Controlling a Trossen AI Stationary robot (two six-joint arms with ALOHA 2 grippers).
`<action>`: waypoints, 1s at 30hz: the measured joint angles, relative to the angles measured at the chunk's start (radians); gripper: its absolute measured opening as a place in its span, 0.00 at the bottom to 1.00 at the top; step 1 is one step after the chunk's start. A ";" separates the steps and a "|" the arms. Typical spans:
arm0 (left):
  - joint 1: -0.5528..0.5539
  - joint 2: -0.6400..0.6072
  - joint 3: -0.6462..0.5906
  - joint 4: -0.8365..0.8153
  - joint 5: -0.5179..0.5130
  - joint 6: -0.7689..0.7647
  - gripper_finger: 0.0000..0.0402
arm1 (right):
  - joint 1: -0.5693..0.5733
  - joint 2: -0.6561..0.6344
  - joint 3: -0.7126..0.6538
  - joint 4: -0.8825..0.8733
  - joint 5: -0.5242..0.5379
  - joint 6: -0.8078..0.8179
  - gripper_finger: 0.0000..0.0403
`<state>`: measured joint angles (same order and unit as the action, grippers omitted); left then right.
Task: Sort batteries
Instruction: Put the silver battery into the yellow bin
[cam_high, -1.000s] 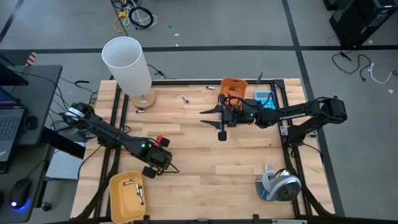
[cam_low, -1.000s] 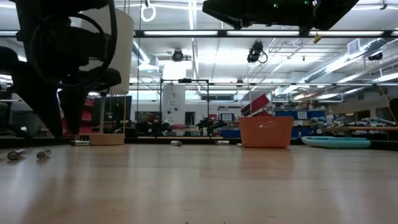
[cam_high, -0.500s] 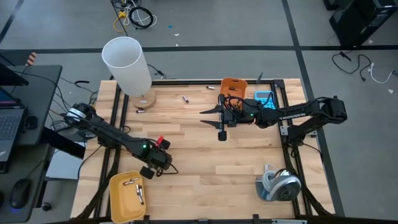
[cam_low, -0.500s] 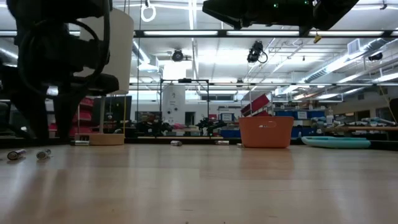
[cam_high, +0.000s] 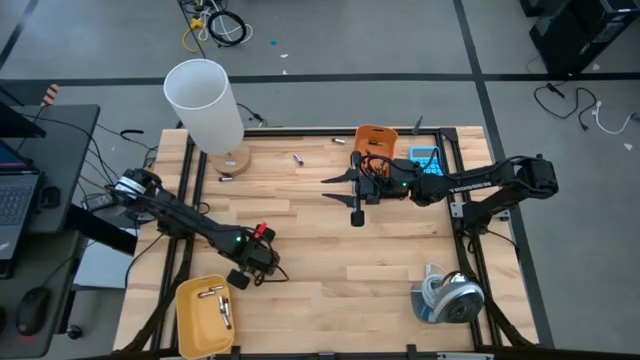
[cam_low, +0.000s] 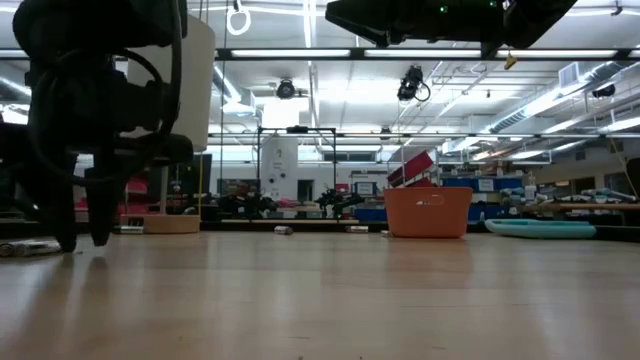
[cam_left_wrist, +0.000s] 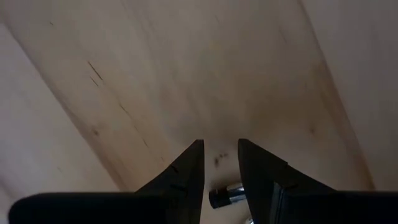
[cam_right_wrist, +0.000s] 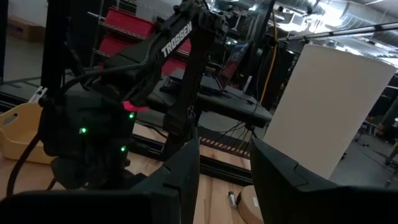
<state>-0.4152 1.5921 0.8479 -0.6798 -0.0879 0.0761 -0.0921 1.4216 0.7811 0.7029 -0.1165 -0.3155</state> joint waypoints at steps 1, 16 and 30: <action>0.000 0.000 0.007 -0.003 0.000 -0.001 0.25 | 0.000 0.000 0.000 0.000 0.000 0.000 0.32; 0.011 -0.002 0.131 -0.147 0.010 -0.869 0.25 | 0.000 0.000 0.000 -0.001 0.000 -0.001 0.32; -0.005 -0.002 0.130 -0.157 0.072 -1.397 0.25 | -0.001 0.000 0.000 -0.011 -0.001 -0.002 0.32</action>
<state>-0.4198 1.5902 0.9779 -0.8371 -0.0162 -1.3213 -0.0929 1.4216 0.7811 0.6920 -0.1172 -0.3176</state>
